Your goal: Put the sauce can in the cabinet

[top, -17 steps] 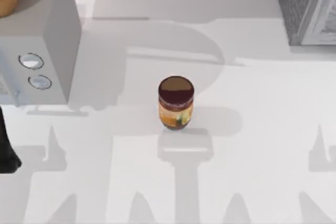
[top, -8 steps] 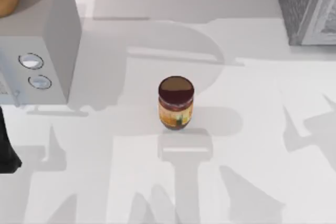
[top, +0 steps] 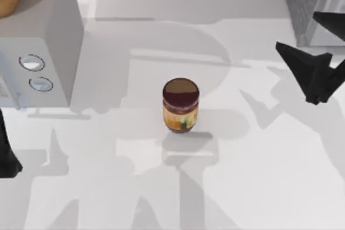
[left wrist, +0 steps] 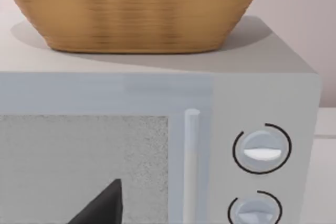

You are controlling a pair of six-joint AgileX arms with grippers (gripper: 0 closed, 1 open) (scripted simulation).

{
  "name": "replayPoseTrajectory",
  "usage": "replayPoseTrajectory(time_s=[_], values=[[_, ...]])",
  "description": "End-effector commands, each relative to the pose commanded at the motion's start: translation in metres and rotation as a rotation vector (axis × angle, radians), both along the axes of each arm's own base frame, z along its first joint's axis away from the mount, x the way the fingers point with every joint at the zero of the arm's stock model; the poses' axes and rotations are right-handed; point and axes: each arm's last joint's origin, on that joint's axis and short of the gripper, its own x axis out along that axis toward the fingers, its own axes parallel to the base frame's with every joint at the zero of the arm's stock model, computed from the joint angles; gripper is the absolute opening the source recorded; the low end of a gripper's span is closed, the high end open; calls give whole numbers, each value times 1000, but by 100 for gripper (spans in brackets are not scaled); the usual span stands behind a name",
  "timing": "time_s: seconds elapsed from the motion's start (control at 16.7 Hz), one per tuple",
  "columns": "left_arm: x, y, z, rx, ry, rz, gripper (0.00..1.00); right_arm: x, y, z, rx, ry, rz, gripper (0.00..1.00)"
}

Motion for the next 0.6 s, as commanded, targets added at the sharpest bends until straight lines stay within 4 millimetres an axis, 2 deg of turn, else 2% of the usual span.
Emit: replayPoseTrajectory(time_s=[0.18, 0.6], values=[[0, 0, 0, 0, 0, 0, 100, 27, 16, -14, -13, -14, 144, 100], [0, 0, 0, 0, 0, 0, 100, 76, 42, -55, -47, -105, 394, 100]])
